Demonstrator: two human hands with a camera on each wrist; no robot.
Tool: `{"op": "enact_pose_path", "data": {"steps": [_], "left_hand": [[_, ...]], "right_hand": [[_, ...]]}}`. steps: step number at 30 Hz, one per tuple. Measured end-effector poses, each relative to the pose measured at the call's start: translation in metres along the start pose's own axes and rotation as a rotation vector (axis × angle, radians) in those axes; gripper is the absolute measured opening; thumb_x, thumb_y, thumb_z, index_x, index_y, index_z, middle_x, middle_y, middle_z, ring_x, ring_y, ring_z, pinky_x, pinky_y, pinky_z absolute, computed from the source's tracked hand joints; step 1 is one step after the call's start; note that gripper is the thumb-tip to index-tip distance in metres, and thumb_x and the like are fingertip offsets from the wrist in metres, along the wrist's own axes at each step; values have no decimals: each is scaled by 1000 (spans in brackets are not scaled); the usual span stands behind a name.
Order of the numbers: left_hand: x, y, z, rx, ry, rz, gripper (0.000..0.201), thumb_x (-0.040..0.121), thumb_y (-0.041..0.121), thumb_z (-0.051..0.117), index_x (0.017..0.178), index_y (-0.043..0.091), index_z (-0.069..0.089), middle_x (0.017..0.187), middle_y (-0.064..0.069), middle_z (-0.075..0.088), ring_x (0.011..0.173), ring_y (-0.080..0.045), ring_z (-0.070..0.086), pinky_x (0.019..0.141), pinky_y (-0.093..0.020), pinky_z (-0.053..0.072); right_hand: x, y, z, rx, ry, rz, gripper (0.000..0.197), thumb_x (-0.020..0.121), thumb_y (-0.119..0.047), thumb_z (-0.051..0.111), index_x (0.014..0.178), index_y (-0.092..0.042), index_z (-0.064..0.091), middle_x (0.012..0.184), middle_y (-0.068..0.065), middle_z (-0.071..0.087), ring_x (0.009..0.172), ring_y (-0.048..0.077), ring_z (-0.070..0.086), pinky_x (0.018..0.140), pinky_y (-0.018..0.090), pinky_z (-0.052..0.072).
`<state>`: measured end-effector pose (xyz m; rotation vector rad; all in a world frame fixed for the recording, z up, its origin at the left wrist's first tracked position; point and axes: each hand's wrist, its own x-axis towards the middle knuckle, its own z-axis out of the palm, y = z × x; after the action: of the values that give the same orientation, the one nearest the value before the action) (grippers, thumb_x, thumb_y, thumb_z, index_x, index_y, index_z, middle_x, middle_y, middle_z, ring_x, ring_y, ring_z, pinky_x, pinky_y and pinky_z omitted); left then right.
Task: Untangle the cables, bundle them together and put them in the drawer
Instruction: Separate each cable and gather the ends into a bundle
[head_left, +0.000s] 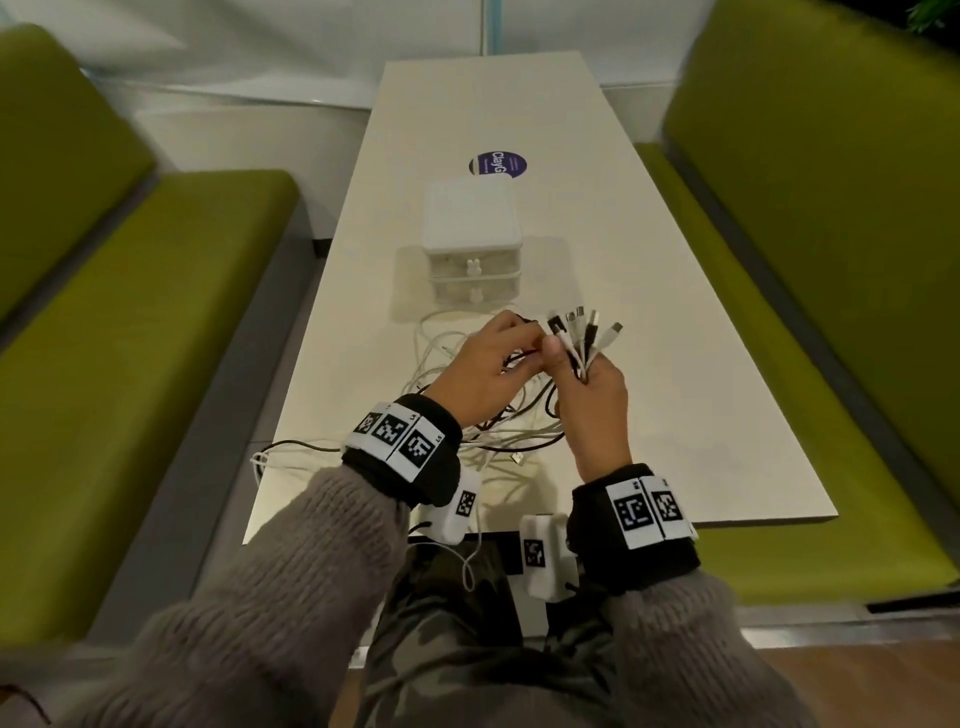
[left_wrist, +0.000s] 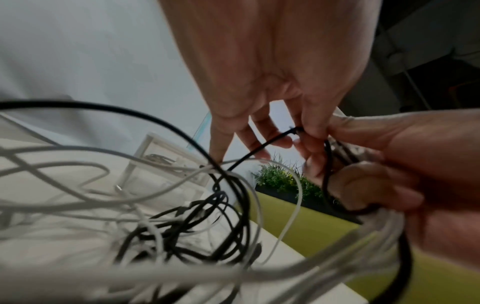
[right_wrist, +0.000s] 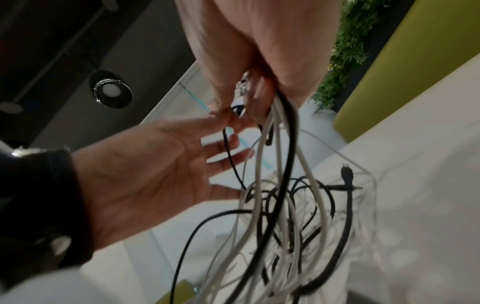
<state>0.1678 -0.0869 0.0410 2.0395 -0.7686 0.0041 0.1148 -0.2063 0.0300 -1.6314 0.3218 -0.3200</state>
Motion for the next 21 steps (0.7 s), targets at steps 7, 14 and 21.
{"op": "enact_pose_path", "data": {"steps": [7, 14, 21], "left_hand": [[-2, -4, 1, 33, -96, -64, 18, 94, 31, 51, 87, 15, 57, 86, 5, 51, 80, 3, 46, 74, -9, 36], [3, -11, -18, 96, -261, -175, 19, 99, 20, 42, 104, 12, 58, 103, 0, 65, 97, -15, 58, 85, -28, 44], [18, -17, -36, 252, -234, -195, 20, 100, 18, 37, 107, 17, 56, 95, 10, 64, 85, -21, 57, 75, -28, 42]], "right_hand": [[6, 1, -6, -5, 9, 91, 29, 96, -31, 55, 75, -15, 66, 69, 7, 67, 53, 17, 56, 55, 34, 46], [12, -30, -20, 498, 137, 123, 29, 101, -28, 43, 74, -18, 49, 64, -4, 45, 41, 1, 30, 39, 14, 27], [10, -52, -23, 739, 51, 97, 33, 103, -33, 36, 73, -19, 43, 58, -10, 43, 44, 3, 26, 41, 15, 25]]}}
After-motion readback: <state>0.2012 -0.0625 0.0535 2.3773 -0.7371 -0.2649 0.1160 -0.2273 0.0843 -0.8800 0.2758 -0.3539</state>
